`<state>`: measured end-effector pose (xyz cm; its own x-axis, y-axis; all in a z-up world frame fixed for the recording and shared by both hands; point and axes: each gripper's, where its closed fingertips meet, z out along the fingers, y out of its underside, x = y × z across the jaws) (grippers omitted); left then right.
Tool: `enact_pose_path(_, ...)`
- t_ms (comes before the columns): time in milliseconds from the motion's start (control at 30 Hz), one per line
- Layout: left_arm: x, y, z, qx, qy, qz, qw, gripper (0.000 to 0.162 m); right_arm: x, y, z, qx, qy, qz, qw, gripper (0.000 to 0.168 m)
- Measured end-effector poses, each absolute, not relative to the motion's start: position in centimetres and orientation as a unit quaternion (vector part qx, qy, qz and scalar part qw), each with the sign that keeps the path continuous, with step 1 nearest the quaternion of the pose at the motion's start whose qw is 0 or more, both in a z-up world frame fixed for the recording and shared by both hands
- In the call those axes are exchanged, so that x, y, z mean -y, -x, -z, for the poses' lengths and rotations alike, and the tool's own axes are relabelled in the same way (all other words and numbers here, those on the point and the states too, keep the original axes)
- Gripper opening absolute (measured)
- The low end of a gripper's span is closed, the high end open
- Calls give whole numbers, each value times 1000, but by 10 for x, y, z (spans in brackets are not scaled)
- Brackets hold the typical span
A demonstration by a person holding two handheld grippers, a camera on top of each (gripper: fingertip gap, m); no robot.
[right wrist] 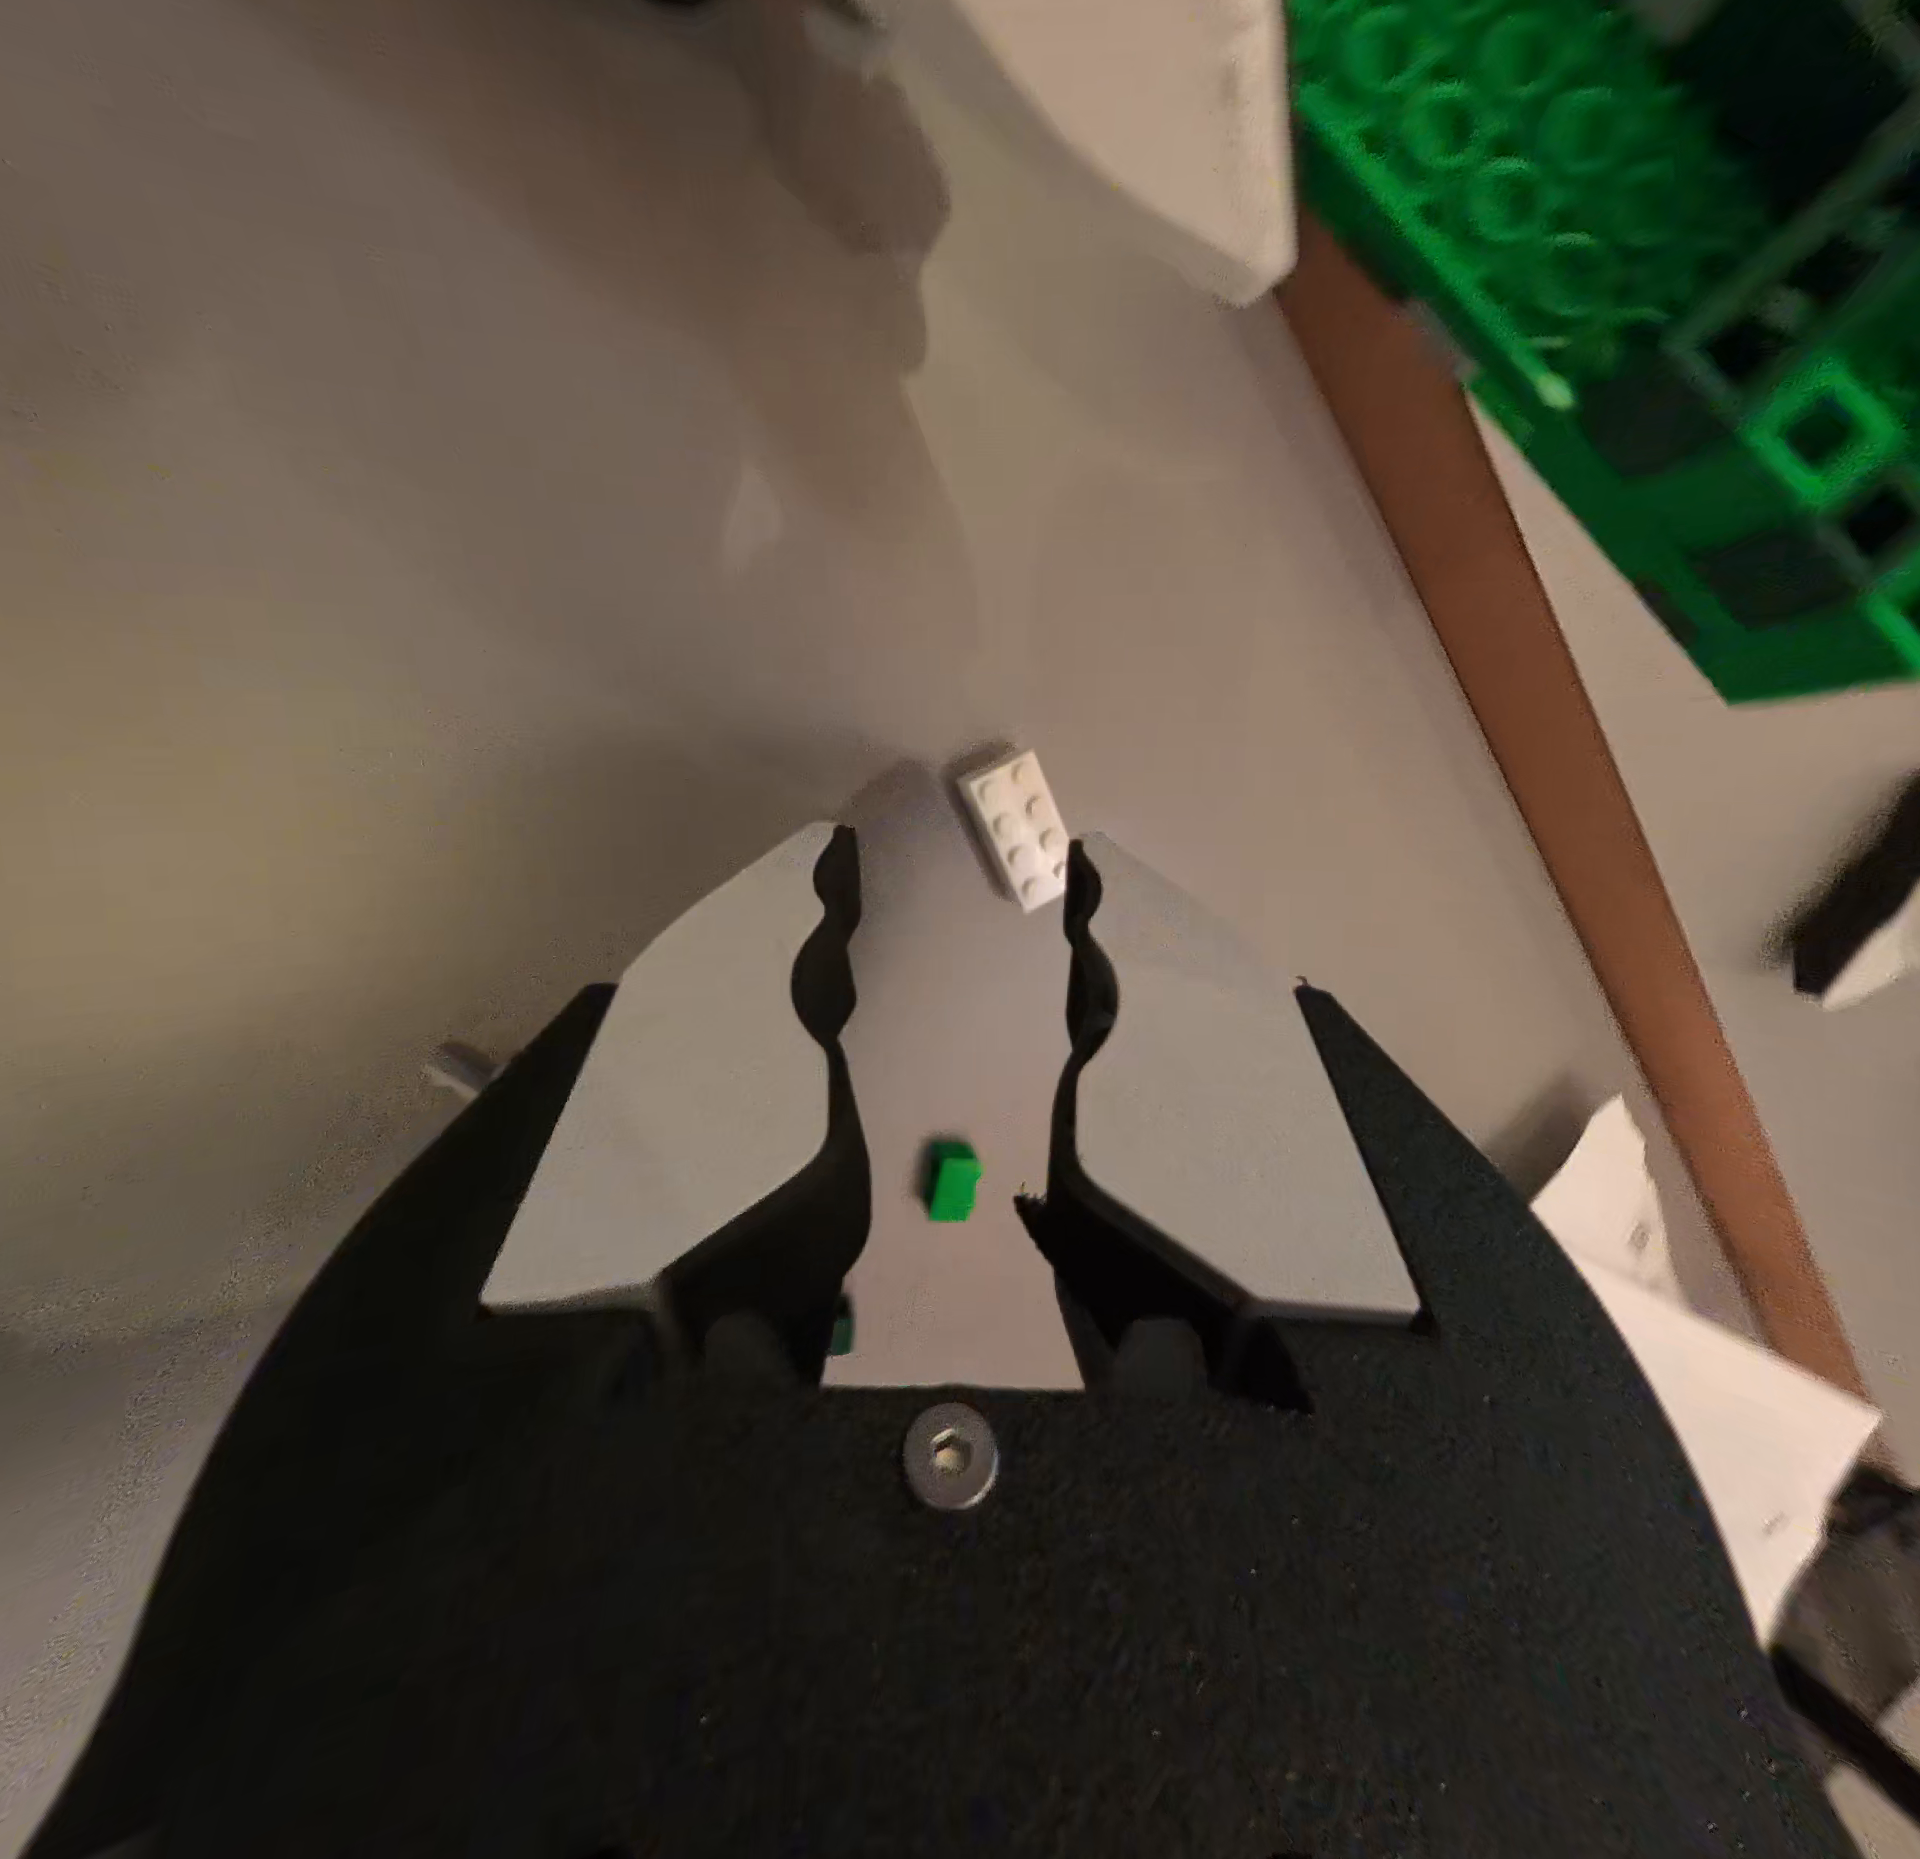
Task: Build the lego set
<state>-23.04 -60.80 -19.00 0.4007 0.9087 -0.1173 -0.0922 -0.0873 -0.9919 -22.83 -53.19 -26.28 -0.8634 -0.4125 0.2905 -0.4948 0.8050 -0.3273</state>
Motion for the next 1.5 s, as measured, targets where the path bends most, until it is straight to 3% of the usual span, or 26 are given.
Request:
enact_pose_path(233, 623, 233, 189, 366, 583, -440, 577, 36, 552, 237, 285, 937, -292, -158, 104, 32)
enact_pose_path(333, 622, 233, 190, 363, 587, -441, 574, 36, 548, 244, 292, 947, -271, -138, 100, 17)
enact_pose_path(367, 622, 233, 190, 364, 587, -441, 573, 36, 548, 244, 290, 949, -259, -149, 98, 0)
enact_pose_path(600, 616, 234, 193, 357, 598, -439, 567, 36, 509, 240, 250, 936, -113, -308, 130, 0)
enact_pose_path(733, 610, 232, 194, 346, 608, -440, 563, 36, 489, 263, 257, 956, 4, -282, 85, 31)
enact_pose_path(800, 610, 232, 194, 346, 609, -438, 564, 36, 493, 268, 263, 954, 110, -278, 17, 32)
enact_pose_path(900, 608, 233, 195, 343, 614, -438, 559, 36, 499, 265, 267, 921, 251, -299, -12, 38)
enact_pose_path(1000, 606, 233, 197, 339, 621, -437, 556, 36, 498, 262, 277, 903, 307, -298, 45, 41)
enact_pose_path(1133, 603, 232, 197, 333, 626, -436, 554, 36, 506, 261, 294, 896, 328, -290, 75, 39)
enact_pose_path(1233, 603, 231, 197, 332, 625, -435, 556, 36, 508, 267, 295, 896, 330, -281, 98, 18)
enact_pose_path(1500, 589, 223, 196, 299, 639, -420, 570, 36, 436, 203, 251, 879, 302, -331, 160, 17)
